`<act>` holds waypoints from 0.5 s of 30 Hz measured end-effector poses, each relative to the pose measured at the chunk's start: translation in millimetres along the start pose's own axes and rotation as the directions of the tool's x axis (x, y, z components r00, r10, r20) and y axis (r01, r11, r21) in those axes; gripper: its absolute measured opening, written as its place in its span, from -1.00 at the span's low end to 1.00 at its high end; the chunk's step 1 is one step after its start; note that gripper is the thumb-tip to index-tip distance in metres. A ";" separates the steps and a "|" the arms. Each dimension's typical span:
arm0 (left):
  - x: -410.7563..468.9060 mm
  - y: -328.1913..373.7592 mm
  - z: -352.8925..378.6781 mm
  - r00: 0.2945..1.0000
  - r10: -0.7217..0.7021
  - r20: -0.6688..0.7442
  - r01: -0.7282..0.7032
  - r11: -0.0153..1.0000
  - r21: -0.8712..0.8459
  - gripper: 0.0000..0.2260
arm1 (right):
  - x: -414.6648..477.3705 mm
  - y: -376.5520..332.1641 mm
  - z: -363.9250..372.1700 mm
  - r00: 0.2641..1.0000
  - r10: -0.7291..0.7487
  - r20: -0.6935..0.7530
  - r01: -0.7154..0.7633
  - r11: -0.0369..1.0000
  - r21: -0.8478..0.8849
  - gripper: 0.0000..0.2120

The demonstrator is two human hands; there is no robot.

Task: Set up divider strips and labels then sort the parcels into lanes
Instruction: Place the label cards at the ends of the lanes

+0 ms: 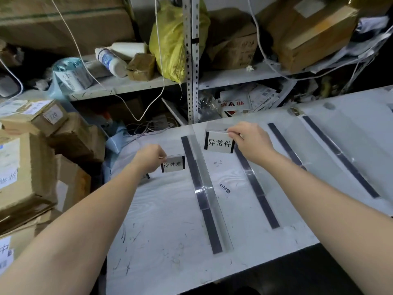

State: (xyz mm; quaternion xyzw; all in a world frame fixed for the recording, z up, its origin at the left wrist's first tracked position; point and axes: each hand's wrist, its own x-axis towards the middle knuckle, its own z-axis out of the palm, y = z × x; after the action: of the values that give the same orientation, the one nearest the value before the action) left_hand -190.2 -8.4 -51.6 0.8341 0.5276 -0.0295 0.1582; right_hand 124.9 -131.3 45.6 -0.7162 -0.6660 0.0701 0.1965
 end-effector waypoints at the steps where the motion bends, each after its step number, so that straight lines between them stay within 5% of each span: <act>1: 0.6 -0.8 2.9 1.000 0.007 0.001 -0.007 1.000 -0.003 -0.59 | 0.8 1.3 2.6 1.000 0.002 0.007 -0.002 1.000 0.003 -0.78; 10: 6.6 -6.0 21.5 0.998 0.030 0.053 -0.036 0.994 0.105 -0.58 | 7.6 6.5 17.9 1.000 0.015 0.016 -0.016 0.999 0.032 -0.78; 15: 8.6 -15.5 36.1 0.999 -0.008 0.047 0.005 0.998 0.064 -0.74 | 2.3 10.9 23.3 0.999 0.034 0.037 -0.035 0.999 0.019 -0.78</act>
State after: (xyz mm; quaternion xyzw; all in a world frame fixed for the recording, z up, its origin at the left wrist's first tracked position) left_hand -195.9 -5.4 -91.4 0.8361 0.5252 -0.0667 0.1438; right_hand 126.9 -125.0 20.6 -0.7242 -0.6562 0.0932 0.1902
